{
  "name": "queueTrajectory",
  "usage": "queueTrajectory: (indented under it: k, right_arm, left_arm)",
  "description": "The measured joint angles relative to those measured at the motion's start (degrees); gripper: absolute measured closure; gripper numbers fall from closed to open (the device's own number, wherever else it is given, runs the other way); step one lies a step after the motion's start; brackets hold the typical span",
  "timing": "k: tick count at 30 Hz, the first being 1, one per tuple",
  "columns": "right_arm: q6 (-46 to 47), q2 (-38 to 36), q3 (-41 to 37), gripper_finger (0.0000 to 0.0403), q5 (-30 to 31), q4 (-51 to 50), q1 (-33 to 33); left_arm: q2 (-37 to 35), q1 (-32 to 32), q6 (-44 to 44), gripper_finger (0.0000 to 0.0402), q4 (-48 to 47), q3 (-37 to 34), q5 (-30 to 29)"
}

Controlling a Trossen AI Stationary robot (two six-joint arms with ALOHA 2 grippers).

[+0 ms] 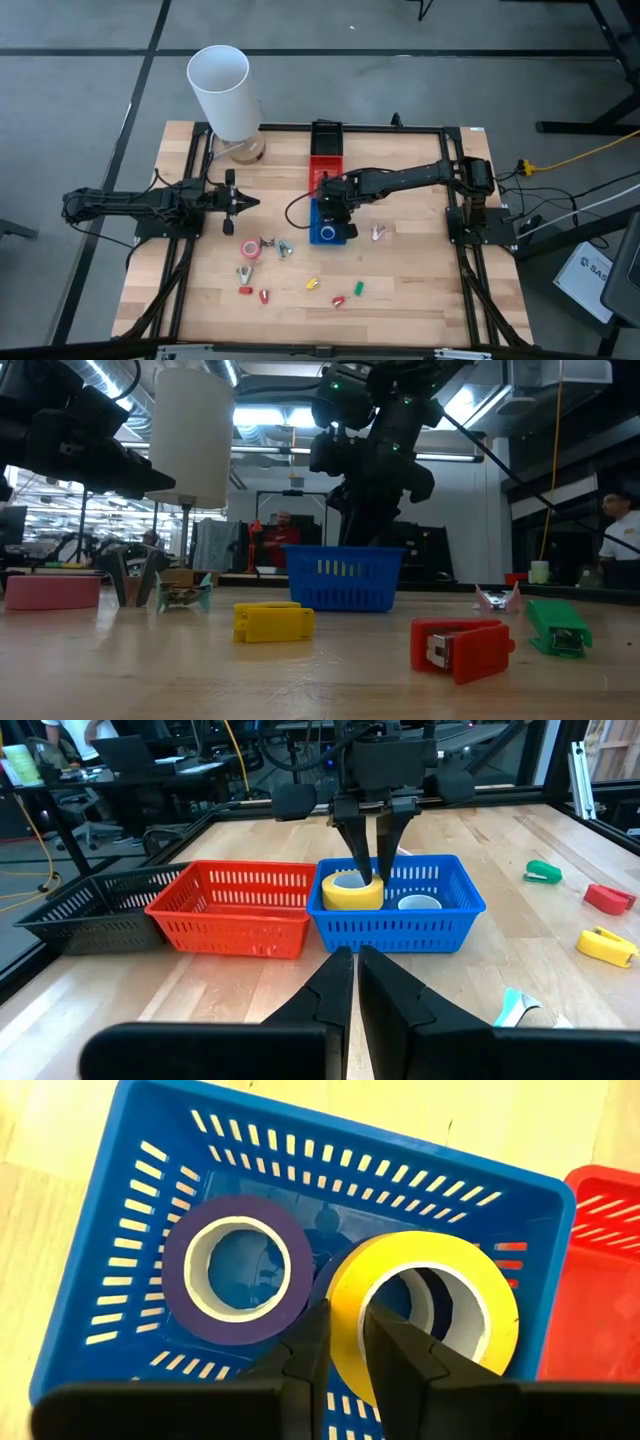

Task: Pick and place Stapler, Stapler remover, tape
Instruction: Put the yellow tape into the blue bin

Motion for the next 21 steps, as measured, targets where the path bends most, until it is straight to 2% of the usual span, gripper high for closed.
queueTrajectory:
  k: [21]
  right_arm:
    - [0.22, 0.00, 0.07, 0.0338, -0.19, -0.38, 1.11]
  left_arm:
    - [0.02, 0.00, 0.01, 0.0384, -0.01, 0.00, 0.00]
